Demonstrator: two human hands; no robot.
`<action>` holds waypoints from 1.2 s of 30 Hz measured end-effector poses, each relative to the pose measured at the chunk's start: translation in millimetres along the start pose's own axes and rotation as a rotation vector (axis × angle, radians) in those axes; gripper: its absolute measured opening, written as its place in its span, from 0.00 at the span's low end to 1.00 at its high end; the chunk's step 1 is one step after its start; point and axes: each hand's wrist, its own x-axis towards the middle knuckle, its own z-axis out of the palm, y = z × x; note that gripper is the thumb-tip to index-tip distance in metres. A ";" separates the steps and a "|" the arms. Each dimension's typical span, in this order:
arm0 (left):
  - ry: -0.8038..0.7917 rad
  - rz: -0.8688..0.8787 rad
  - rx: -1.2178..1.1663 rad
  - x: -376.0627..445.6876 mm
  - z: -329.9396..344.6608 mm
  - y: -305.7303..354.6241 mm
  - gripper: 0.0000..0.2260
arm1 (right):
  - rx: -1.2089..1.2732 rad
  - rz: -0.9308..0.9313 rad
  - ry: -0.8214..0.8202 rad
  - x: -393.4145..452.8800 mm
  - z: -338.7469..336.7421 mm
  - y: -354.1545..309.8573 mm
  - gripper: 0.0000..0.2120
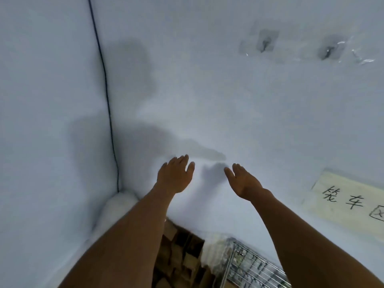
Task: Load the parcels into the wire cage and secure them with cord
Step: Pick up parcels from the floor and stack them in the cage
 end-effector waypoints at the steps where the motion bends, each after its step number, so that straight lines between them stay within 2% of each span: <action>1: -0.002 -0.035 0.008 -10.3 -9.4 -14.4 0.28 | -0.006 -0.034 -0.024 1.4 0.9 -15.3 0.36; 4: -0.002 -0.178 -0.005 -52.8 -31.7 -76.2 0.29 | -0.029 -0.136 -0.067 8.3 22.6 -72.2 0.36; 7: 0.024 -0.380 -0.023 -126.1 -64.1 -164.0 0.31 | -0.022 -0.304 -0.148 4.8 70.1 -161.6 0.35; 12: 0.099 -0.849 0.032 -334.1 -115.0 -320.0 0.31 | 0.028 -0.557 -0.381 -53.7 173.5 -329.4 0.36; 15: 0.183 -1.144 0.033 -468.2 -136.2 -390.9 0.30 | 0.031 -0.720 -0.441 -111.9 234.7 -429.5 0.35; 17: 0.220 -1.241 0.026 -527.3 -143.8 -423.6 0.30 | 0.017 -0.814 -0.480 -149.4 271.5 -486.1 0.34; 19: 0.246 -1.262 0.026 -563.2 -143.5 -442.2 0.31 | 0.002 -0.862 -0.529 -179.7 302.5 -526.4 0.34; 23: 0.267 -1.363 -0.084 -640.4 -118.8 -514.6 0.31 | -0.086 -0.942 -0.688 -245.6 409.5 -624.0 0.35; 29: 0.326 -1.527 -0.257 -705.4 -61.6 -615.2 0.26 | -0.095 -1.036 -0.744 -303.3 547.3 -701.1 0.34; 33: 0.384 -1.656 -0.428 -739.4 49.4 -664.9 0.23 | -0.206 -1.112 -0.818 -331.2 682.9 -674.9 0.24; 34: 0.413 -1.692 -0.464 -746.5 77.8 -673.0 0.22 | -0.189 -1.085 -0.842 -337.5 717.2 -662.3 0.24; 36: 0.446 -1.766 -0.498 -764.8 146.0 -700.1 0.24 | -0.167 -0.971 -0.923 -351.8 799.4 -635.0 0.29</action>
